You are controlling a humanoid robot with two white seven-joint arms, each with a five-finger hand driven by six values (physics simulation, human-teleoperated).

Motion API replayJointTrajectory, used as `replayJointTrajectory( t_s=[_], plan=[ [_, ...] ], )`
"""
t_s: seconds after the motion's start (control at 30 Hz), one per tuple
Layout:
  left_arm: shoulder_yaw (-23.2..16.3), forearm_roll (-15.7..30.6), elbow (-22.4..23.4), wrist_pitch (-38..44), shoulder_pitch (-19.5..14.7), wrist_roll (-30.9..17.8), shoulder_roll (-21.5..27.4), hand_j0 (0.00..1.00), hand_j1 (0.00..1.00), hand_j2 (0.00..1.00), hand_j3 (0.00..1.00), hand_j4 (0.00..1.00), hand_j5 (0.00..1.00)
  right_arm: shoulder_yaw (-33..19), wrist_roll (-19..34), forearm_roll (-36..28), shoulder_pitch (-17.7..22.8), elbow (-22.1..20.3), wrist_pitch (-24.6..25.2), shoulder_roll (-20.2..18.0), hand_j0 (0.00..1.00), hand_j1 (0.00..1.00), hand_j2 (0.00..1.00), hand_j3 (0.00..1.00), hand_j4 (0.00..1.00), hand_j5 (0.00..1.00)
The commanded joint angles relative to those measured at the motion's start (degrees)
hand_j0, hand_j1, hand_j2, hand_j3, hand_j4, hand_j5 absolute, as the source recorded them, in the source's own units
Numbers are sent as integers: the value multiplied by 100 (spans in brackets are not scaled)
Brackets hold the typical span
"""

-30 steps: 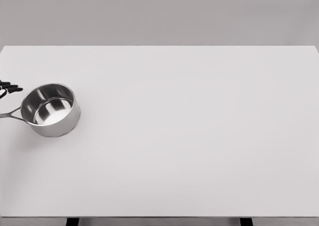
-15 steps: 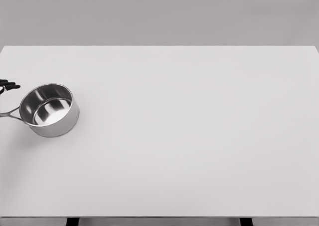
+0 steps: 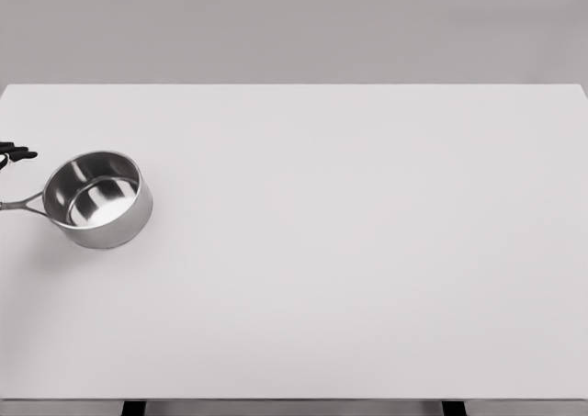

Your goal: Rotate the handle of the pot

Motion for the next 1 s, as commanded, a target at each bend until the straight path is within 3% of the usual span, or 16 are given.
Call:
replayJointTrajectory(
  t_s=[0.0,0.97],
  plan=[
    [-9,34,18,8,0,3,-6,100,100,100,100,100,100,0,1,1,0,0,0,0,100,100,100,100,100,100],
    [-53,130,-114,8,-114,21,-182,100,100,100,100,100,100,0,1,1,0,0,0,0,100,100,100,100,100,100]
  ],
)
